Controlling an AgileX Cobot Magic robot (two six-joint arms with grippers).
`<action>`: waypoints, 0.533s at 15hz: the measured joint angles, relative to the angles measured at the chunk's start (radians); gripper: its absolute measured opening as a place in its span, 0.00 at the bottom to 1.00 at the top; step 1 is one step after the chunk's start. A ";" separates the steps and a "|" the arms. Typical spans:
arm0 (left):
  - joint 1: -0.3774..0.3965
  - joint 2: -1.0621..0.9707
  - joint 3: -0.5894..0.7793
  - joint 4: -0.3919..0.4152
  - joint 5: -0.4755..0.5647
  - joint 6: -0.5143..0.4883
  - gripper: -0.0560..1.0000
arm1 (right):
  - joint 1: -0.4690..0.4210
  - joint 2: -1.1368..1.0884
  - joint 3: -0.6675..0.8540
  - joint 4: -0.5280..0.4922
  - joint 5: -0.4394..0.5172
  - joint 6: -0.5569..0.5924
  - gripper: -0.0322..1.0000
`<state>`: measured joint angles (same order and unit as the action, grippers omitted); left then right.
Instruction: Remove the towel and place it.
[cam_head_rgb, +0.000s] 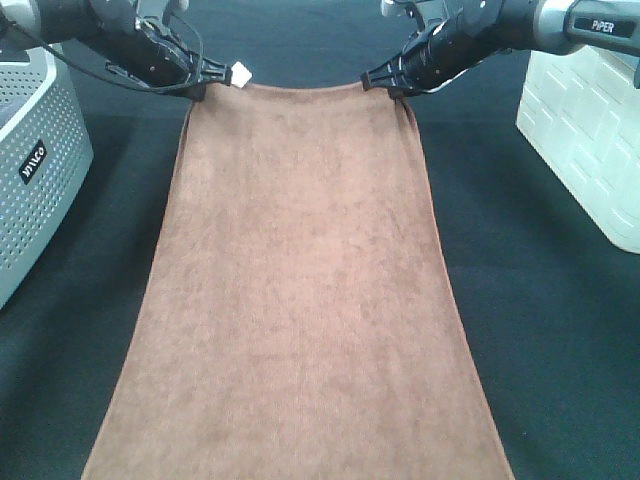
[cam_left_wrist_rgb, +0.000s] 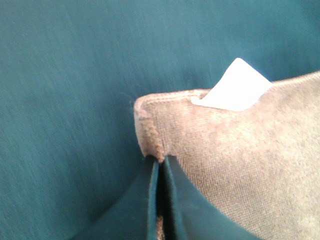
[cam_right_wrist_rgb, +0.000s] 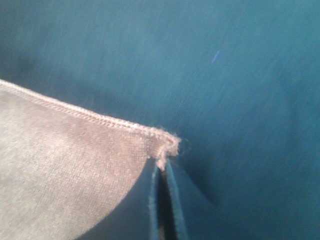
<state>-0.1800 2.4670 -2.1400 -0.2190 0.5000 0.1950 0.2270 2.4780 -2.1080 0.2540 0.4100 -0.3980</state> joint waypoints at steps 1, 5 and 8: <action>0.000 0.000 0.000 0.000 -0.031 0.000 0.05 | 0.000 0.000 0.000 0.000 -0.031 0.000 0.03; 0.000 0.004 0.000 0.003 -0.081 0.000 0.05 | 0.000 0.000 0.000 0.000 -0.097 0.000 0.03; 0.000 0.022 0.000 0.013 -0.122 0.000 0.05 | 0.000 0.000 0.000 0.000 -0.158 0.000 0.03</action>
<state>-0.1800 2.4890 -2.1400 -0.2060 0.3780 0.1950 0.2270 2.4780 -2.1080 0.2540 0.2520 -0.3980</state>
